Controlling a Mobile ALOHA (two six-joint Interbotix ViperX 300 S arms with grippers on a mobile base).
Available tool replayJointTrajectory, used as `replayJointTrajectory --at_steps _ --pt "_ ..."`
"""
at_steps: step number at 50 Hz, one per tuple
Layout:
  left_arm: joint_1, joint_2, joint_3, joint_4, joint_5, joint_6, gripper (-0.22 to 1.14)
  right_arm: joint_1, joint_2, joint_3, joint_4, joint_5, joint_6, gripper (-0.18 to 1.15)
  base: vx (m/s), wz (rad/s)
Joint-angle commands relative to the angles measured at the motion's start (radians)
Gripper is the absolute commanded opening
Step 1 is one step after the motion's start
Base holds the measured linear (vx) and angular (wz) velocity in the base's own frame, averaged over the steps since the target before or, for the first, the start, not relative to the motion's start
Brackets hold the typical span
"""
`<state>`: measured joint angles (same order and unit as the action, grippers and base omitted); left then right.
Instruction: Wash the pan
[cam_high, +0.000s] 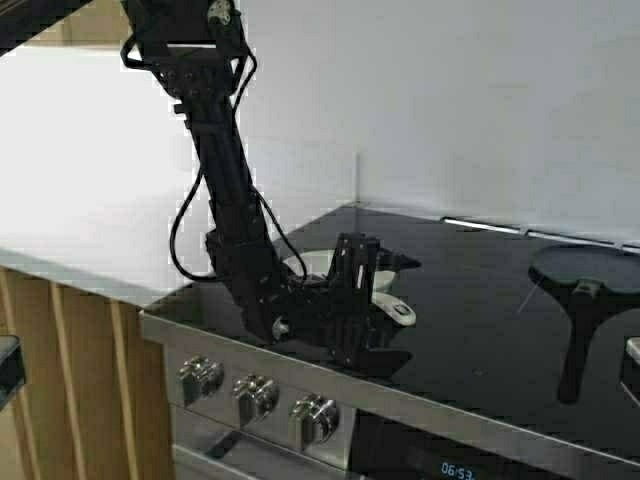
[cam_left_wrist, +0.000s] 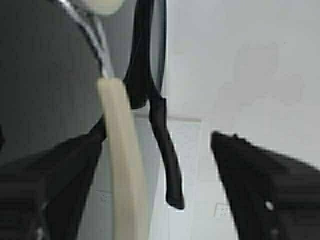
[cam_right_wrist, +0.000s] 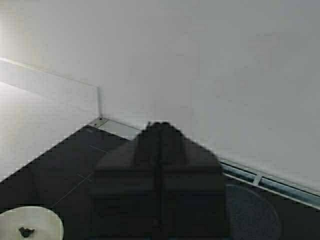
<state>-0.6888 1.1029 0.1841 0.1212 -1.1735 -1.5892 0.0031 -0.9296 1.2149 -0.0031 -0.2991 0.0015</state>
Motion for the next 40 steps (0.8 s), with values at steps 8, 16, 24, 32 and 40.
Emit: replayJointTrajectory --at_steps 8,16,24,32,40 --pt "-0.005 -0.012 -0.023 -0.003 0.008 -0.021 0.9 0.002 0.006 -0.012 0.0 -0.006 0.002 0.07 0.0 0.0" --pt "-0.005 -0.008 -0.021 -0.009 0.009 -0.054 0.41 0.002 0.006 -0.014 0.0 -0.008 0.002 0.07 0.0 0.0" --pt "-0.005 -0.014 -0.014 -0.04 0.008 -0.058 -0.13 0.002 0.006 -0.012 0.0 -0.006 0.002 0.07 0.0 0.0" --pt "-0.005 -0.038 0.006 -0.046 0.005 -0.057 0.07 0.002 0.006 -0.014 0.0 -0.008 0.002 0.07 0.0 0.0" --pt "-0.005 -0.084 0.031 -0.044 -0.005 -0.052 0.02 0.002 0.006 -0.012 0.0 -0.008 0.002 0.07 0.0 0.0"
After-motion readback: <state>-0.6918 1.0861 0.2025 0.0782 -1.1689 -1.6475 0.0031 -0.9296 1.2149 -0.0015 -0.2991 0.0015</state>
